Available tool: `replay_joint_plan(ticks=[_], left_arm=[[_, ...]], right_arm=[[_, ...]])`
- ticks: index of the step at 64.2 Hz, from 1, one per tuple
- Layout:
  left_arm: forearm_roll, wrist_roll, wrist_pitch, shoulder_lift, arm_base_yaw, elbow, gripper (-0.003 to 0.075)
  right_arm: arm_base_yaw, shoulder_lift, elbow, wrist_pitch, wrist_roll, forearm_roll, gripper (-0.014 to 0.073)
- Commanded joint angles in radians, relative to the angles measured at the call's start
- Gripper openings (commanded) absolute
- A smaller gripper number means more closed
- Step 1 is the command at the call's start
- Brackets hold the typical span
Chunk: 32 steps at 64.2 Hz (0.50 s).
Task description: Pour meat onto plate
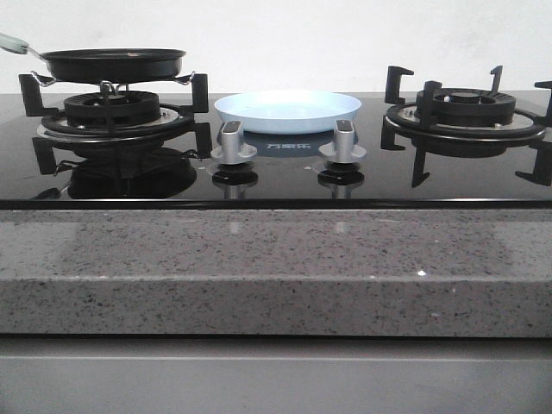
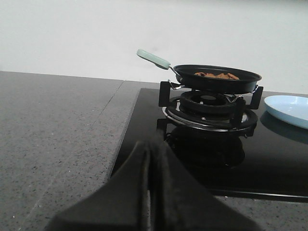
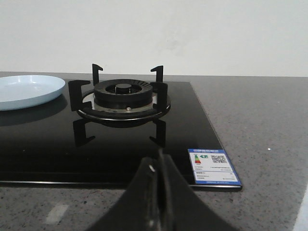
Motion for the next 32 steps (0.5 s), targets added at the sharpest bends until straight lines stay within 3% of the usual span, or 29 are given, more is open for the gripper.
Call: replay_joint_plan(ticks=[1,32], left_arm=[[-0.002,-0.009,-0.087,-0.015,0.001,0.005,-0.002],[0.005,-0.009,-0.089,-0.015,0.001,0.005,-0.002]], right_arm=[[-0.007,-0.016,-0.006,-0.073,0.003,-0.015,-0.0069],[-0.007,-0.016,-0.006,-0.075,0.003,-0.015,-0.0069]])
